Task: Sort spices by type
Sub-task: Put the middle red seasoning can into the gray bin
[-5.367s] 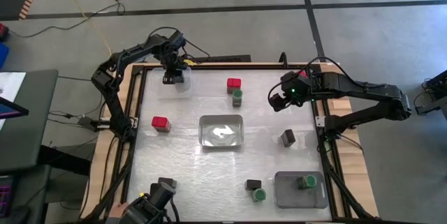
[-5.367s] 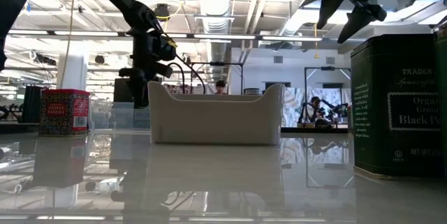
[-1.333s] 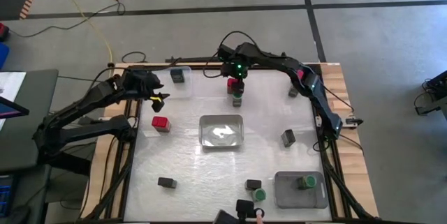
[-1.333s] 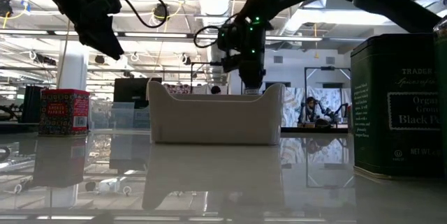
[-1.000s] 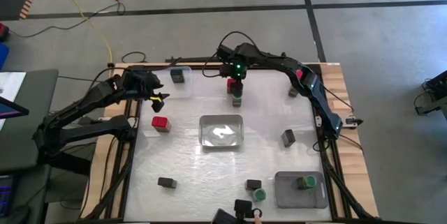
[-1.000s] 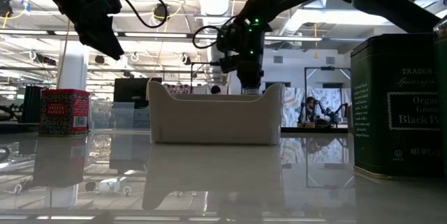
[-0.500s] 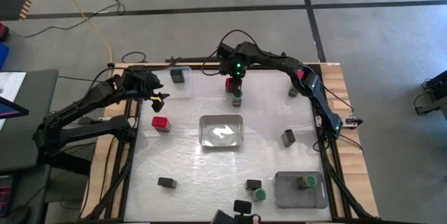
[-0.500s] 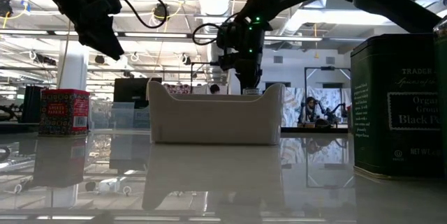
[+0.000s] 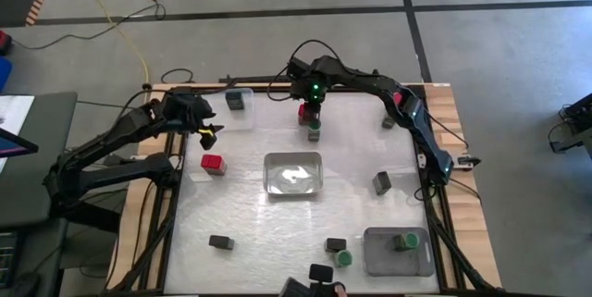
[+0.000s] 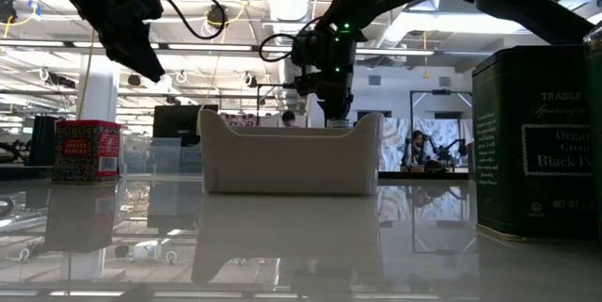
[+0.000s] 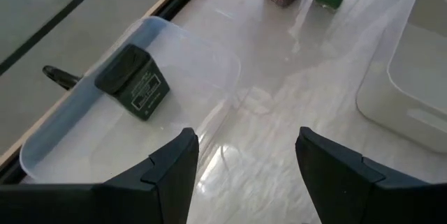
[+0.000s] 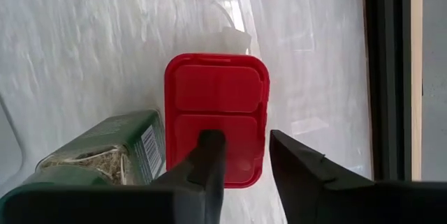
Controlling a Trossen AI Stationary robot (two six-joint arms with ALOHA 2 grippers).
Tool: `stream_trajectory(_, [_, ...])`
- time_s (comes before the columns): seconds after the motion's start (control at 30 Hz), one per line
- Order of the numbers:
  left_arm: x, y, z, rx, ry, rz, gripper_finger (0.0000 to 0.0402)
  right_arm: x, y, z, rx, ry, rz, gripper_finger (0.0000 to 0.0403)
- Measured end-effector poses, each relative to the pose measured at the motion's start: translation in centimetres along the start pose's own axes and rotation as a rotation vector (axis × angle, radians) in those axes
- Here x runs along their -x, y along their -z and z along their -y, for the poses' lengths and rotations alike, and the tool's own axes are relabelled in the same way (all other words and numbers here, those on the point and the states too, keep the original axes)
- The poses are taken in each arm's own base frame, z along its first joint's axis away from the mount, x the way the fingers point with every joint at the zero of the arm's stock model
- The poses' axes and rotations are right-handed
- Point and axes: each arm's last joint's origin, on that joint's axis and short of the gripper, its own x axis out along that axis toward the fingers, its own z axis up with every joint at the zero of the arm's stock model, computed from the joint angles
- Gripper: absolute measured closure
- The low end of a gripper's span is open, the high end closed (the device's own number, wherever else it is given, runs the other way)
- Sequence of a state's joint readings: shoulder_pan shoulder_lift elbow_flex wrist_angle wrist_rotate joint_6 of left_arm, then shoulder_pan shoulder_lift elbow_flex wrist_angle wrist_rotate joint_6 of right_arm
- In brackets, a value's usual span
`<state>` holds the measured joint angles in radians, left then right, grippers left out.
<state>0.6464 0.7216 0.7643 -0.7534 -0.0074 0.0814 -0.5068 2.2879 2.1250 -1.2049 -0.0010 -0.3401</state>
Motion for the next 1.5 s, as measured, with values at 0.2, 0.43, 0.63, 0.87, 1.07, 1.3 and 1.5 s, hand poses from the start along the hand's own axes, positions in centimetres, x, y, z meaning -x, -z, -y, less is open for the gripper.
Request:
stream_trajectory(0.2, [0.0,0.2,0.0,0.025,0.001,-0.021,0.0173,0.1,-0.1,0.0,-0.001,0.0,0.002,0.0201])
stream_trajectory(0.43, [0.0,0.2,0.0,0.044,0.001,-0.02,0.0173,2.3,-0.7,0.2,-0.001,0.013,0.045,0.0137])
stream_trajectory(0.63, [0.0,0.2,0.0,0.073,0.001,-0.02,0.0173,3.4,-1.2,0.4,0.0,0.031,0.097,0.012])
stream_trajectory(0.87, [0.0,0.2,0.0,0.094,0.001,-0.02,0.0173,2.7,-1.5,-0.7,0.033,0.013,0.085,0.0102])
stream_trajectory(1.07, [0.0,0.2,0.0,0.095,0.001,-0.02,0.0173,1.7,-1.3,-1.2,0.064,0.003,0.061,0.009])
stream_trajectory(1.3, [0.0,0.2,0.0,0.113,0.001,-0.019,0.0173,0.1,-1.0,-0.9,0.081,0.001,0.045,0.009])
stream_trajectory(1.5, [0.0,0.2,0.0,0.121,0.001,-0.019,0.0173,-1.1,-0.3,-0.2,0.067,-0.001,0.025,0.0091])
